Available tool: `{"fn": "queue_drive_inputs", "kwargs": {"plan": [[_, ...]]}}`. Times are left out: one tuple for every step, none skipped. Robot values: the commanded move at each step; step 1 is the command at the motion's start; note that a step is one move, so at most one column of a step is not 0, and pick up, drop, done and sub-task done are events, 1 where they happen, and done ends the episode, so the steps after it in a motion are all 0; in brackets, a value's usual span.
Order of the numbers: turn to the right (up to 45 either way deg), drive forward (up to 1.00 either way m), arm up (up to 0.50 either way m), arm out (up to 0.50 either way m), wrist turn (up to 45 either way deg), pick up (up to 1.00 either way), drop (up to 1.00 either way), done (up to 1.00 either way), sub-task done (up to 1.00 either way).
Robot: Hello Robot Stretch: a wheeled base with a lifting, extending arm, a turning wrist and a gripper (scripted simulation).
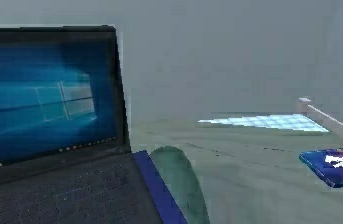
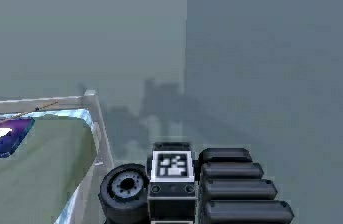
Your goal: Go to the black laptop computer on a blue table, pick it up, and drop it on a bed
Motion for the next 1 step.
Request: {"fn": "queue_drive_inputs", "kwargs": {"plan": [[-45.0, 0.00, 0.00, 0.00, 0.0, 0.00, 0.00, 0.00, 0.00]]}}
